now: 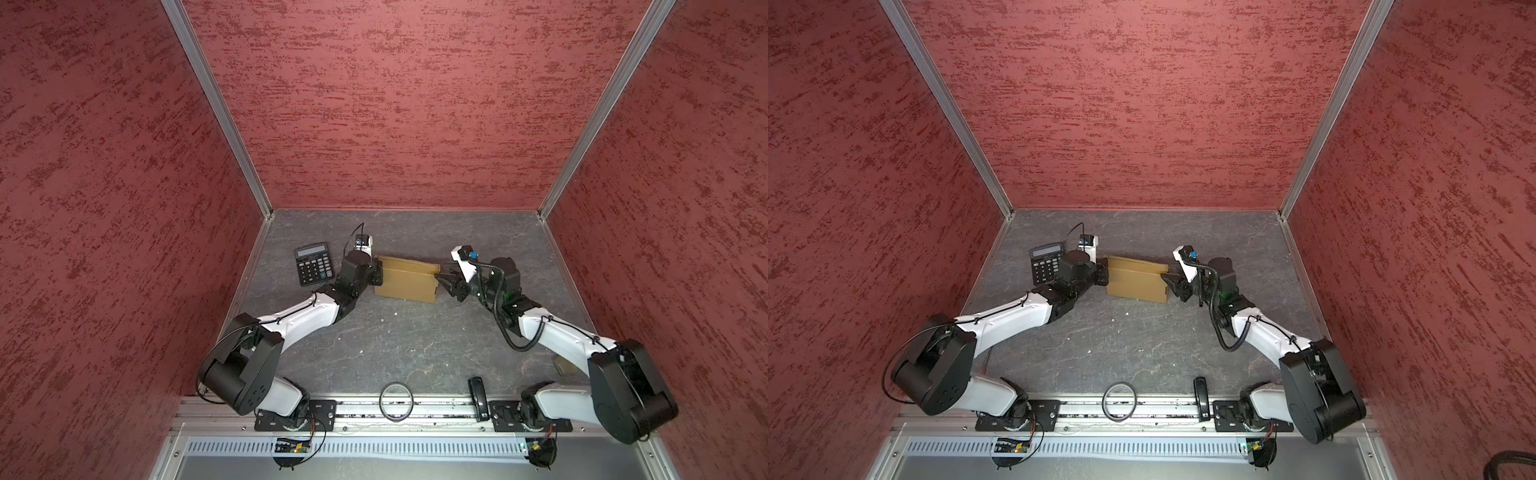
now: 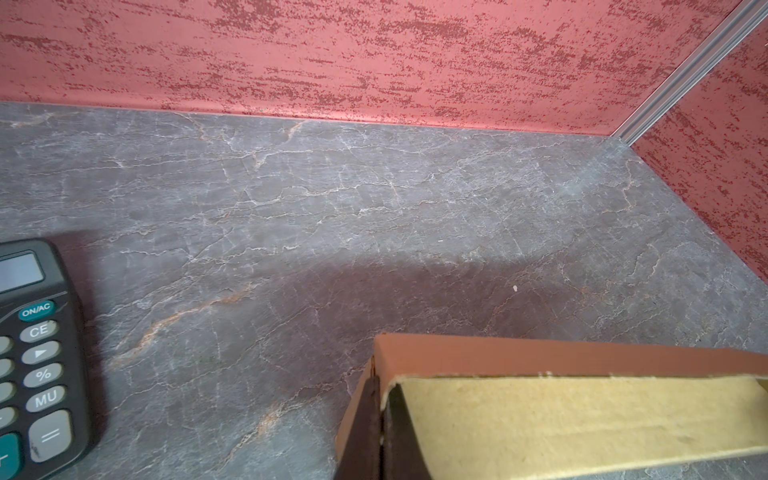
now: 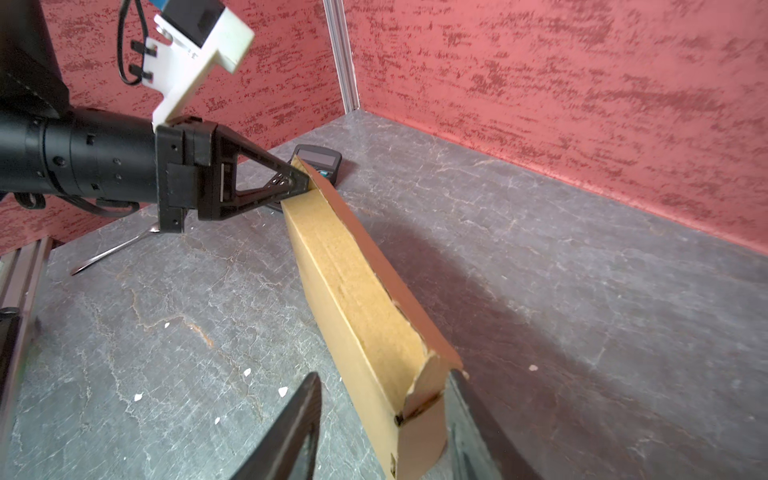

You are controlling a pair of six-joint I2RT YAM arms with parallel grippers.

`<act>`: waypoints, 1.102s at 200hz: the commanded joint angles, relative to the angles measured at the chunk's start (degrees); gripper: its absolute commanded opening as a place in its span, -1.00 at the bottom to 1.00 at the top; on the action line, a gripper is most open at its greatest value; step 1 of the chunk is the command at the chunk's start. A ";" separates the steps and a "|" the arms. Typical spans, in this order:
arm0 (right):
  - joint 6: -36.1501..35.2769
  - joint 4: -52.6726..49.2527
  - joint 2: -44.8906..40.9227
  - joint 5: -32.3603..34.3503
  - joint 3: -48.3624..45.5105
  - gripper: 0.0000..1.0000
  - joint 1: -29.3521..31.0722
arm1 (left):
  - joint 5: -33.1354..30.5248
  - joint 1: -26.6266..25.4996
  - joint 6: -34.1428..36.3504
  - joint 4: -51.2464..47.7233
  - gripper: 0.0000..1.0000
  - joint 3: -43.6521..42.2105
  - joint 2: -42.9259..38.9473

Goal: Fold the paper box
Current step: 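Release the box end with the right gripper and lift it away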

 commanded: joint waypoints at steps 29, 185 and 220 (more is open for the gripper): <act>3.33 -8.44 -4.72 5.28 5.73 0.10 0.26 | 1.21 -0.87 -0.53 -13.97 -1.00 -4.51 3.08; 51.40 -28.50 1.25 15.59 16.04 0.22 0.27 | -0.52 -2.46 0.44 -9.00 -1.00 -8.27 0.43; 58.24 -28.17 -1.08 17.08 12.10 0.24 0.36 | -0.59 -2.76 0.66 -7.28 -1.00 -8.88 0.96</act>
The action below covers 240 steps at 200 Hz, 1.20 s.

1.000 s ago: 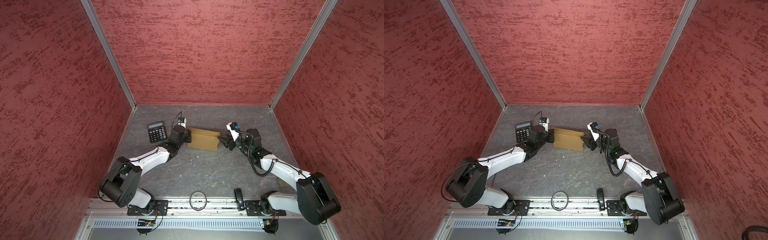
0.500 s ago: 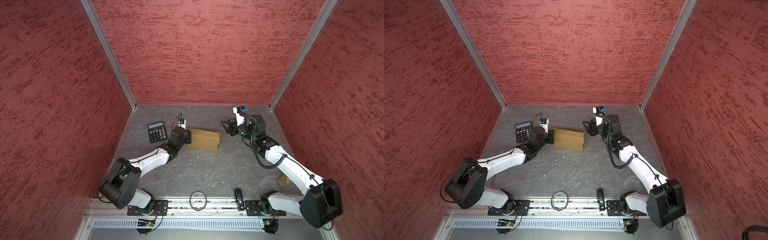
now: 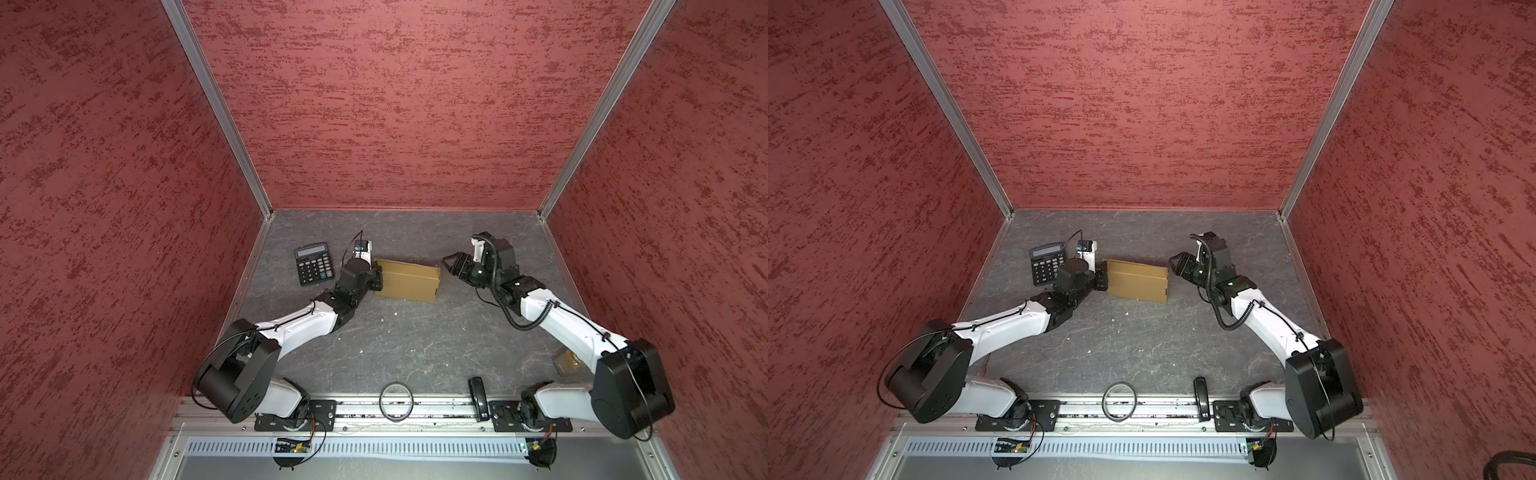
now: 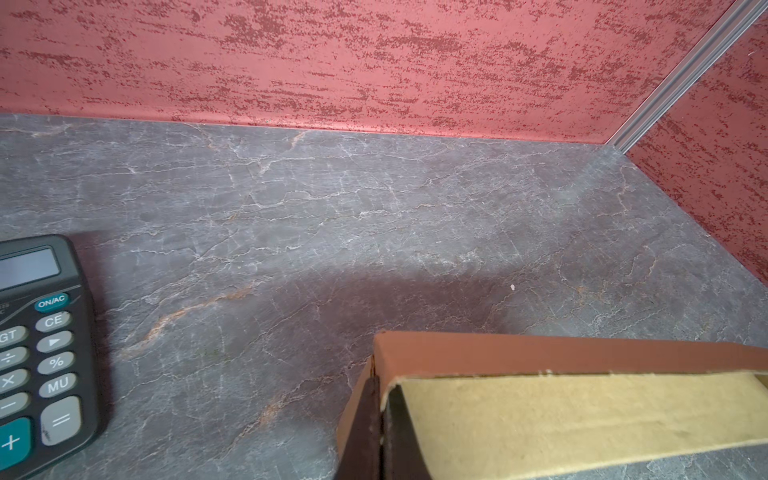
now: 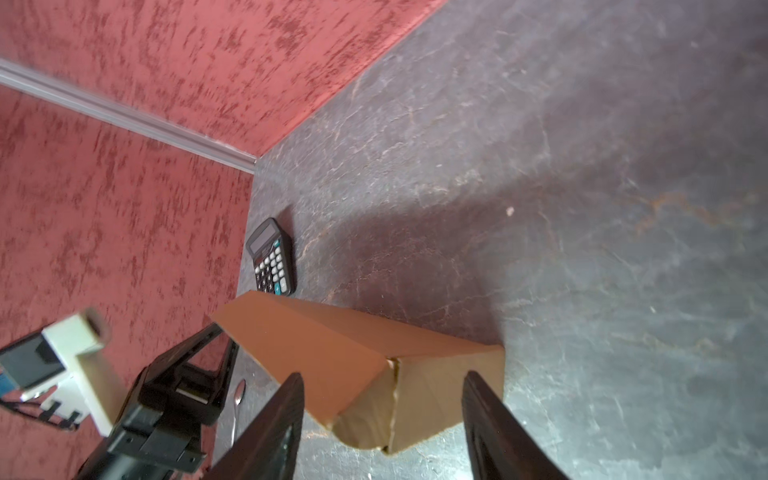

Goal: Fold the paper box

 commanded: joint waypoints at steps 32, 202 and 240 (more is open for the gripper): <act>12.93 1.85 -4.26 3.23 -4.88 0.24 0.36 | 1.75 -1.52 0.33 -11.06 -1.00 -4.59 4.18; 16.87 5.82 -2.41 3.21 -3.45 0.23 3.06 | 1.15 -2.85 -0.04 -8.22 -1.00 -6.23 5.78; 17.61 6.41 -1.54 3.64 -2.81 0.23 3.53 | 1.16 -3.14 -0.20 -7.84 -1.00 -6.33 5.96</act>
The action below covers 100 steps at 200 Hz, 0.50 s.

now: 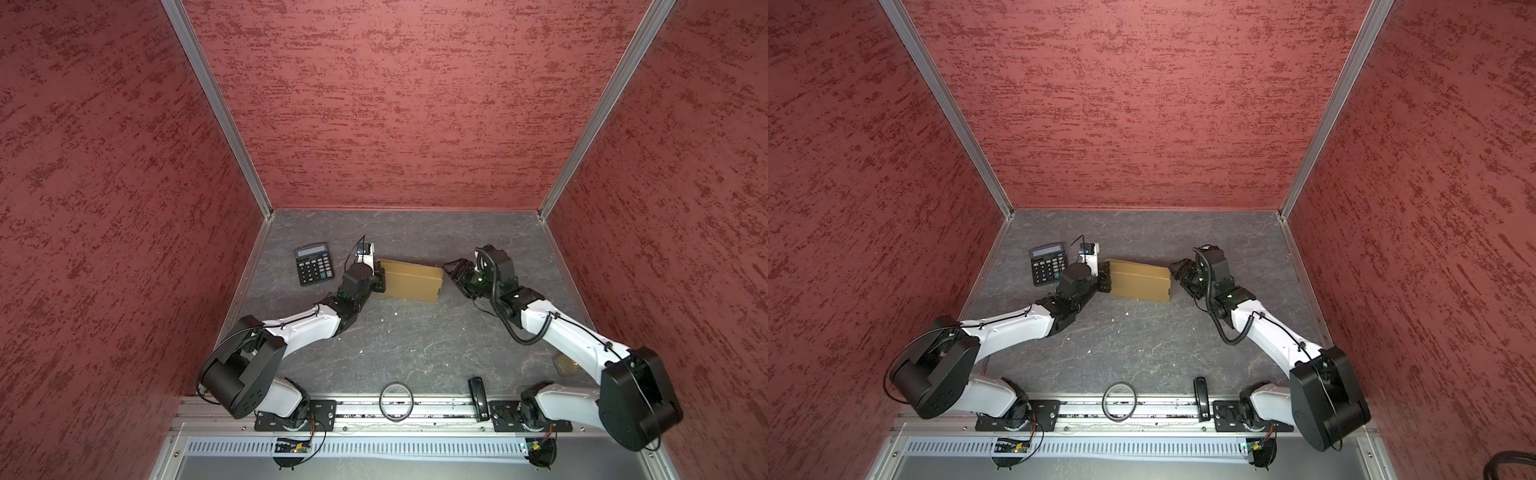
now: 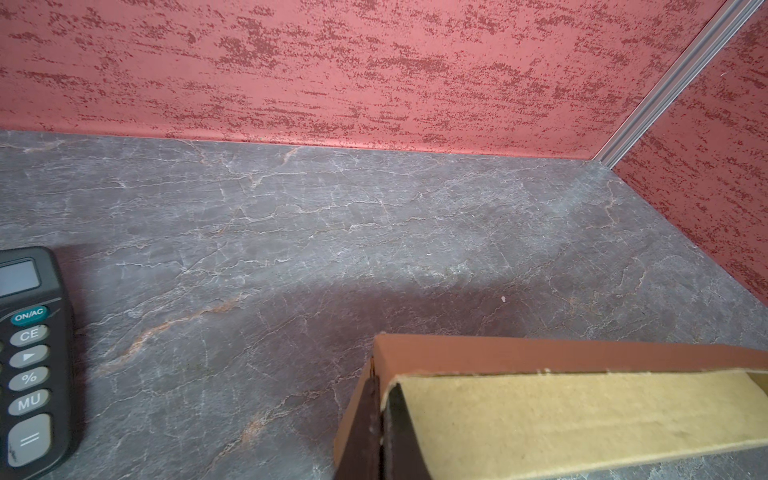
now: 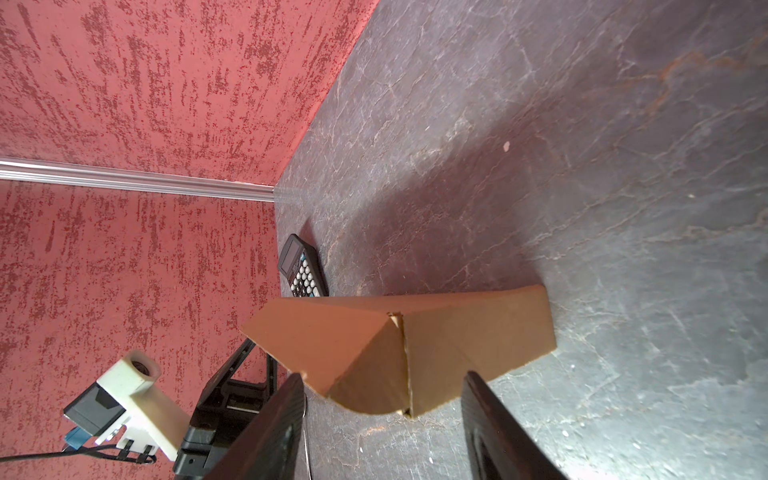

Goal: Fold the paper box

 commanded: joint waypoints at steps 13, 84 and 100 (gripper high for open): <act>2.58 2.17 1.09 2.17 2.21 0.23 0.73 | 3.27 -1.28 -0.34 -14.85 -1.00 -4.18 4.53; 3.10 3.19 3.69 1.87 2.55 0.17 1.44 | 3.30 -1.75 -0.81 -14.07 -1.00 -4.39 5.49; 3.21 3.34 3.93 1.85 2.19 0.13 1.52 | 3.25 -1.81 -0.83 -13.86 -1.00 -4.33 5.84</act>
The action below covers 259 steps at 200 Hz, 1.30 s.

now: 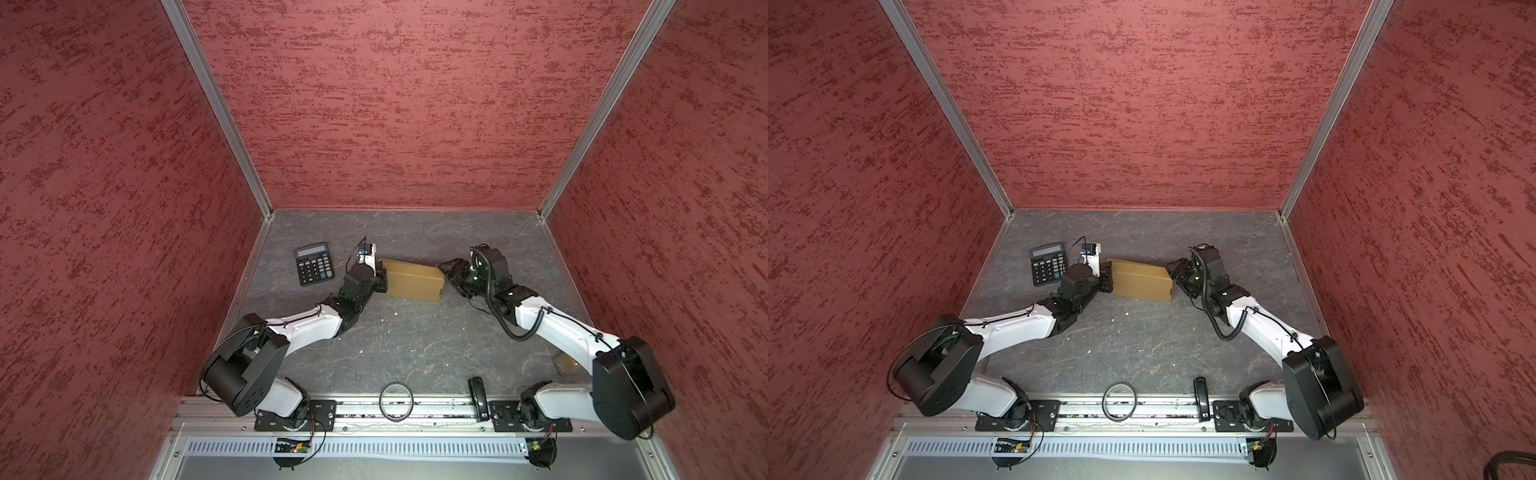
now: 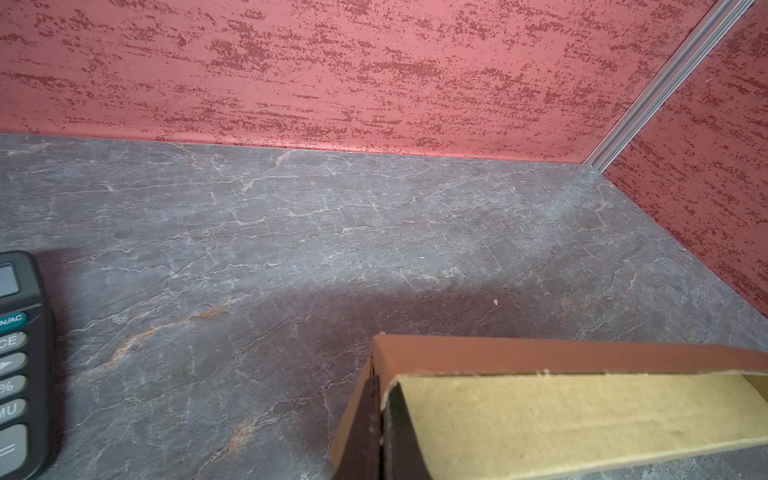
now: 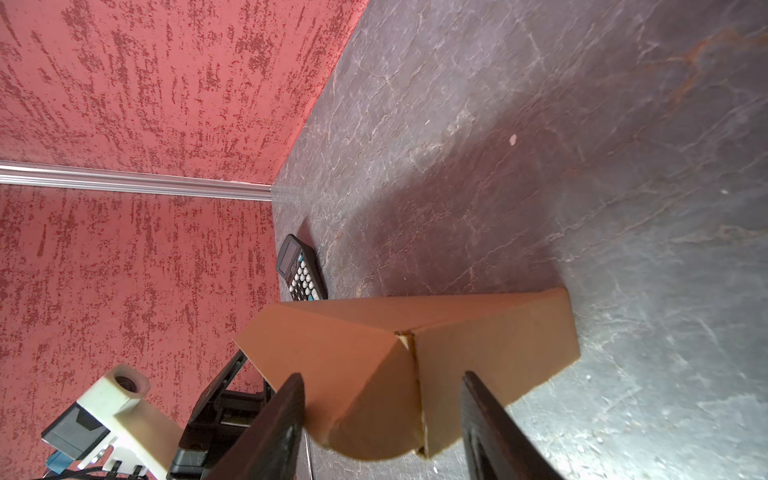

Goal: Fold the paper box

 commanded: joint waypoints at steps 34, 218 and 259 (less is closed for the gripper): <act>2.51 1.97 0.79 1.72 0.51 0.01 0.82 | 3.25 -1.25 -0.72 -15.65 -1.00 -4.21 5.67; 2.78 4.17 2.74 1.03 -1.28 -0.21 1.17 | 2.27 -1.62 -2.17 -13.56 -0.95 -5.76 8.66; 2.96 5.02 3.05 0.93 -2.14 -0.31 1.33 | 2.28 -1.58 -2.37 -13.38 -0.94 -6.02 9.03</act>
